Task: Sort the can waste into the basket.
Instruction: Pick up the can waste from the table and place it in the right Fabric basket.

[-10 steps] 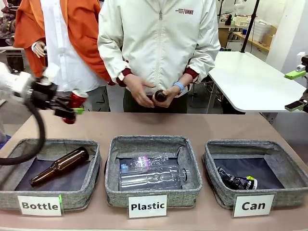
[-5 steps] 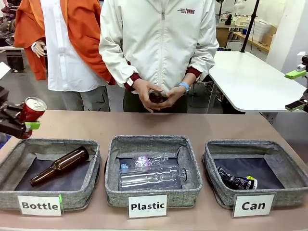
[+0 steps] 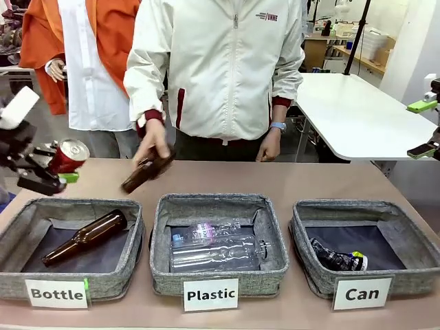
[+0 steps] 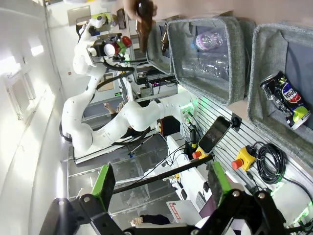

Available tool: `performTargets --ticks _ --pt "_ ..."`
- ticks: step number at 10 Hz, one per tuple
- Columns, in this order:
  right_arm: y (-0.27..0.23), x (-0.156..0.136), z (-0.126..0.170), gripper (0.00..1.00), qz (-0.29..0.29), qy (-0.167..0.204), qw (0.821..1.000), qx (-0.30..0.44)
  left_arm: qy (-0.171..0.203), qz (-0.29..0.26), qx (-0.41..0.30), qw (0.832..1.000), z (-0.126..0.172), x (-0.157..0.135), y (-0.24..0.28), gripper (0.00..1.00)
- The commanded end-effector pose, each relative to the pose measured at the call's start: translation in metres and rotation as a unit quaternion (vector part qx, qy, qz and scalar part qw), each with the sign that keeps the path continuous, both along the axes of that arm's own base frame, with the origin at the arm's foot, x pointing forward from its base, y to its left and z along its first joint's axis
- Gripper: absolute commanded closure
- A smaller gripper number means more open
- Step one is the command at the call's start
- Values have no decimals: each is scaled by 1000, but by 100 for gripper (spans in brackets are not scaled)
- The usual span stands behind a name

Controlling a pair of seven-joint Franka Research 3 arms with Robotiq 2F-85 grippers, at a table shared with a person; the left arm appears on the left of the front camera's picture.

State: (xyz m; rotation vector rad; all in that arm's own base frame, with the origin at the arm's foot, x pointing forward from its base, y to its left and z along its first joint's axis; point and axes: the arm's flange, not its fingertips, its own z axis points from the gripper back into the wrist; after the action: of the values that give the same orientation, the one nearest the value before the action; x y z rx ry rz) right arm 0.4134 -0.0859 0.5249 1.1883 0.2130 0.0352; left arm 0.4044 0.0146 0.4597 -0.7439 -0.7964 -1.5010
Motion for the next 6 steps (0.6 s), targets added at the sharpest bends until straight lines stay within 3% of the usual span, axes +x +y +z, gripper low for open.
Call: performTargets --ticks 1,2,4,6 --pt "-3 -1 2 0 10 -5 1000 -2 21 13 18 1000 37 7 105 100" --pt "-3 -1 2 0 10 -5 1000 -2 25 78 -2 997 51 -5 148 100" --pt "-3 -1 2 0 10 -5 1000 -2 25 134 -43 990 71 -34 204 100" --pt "-3 -1 2 0 10 -5 1000 -2 18 208 -66 976 69 -56 257 100"
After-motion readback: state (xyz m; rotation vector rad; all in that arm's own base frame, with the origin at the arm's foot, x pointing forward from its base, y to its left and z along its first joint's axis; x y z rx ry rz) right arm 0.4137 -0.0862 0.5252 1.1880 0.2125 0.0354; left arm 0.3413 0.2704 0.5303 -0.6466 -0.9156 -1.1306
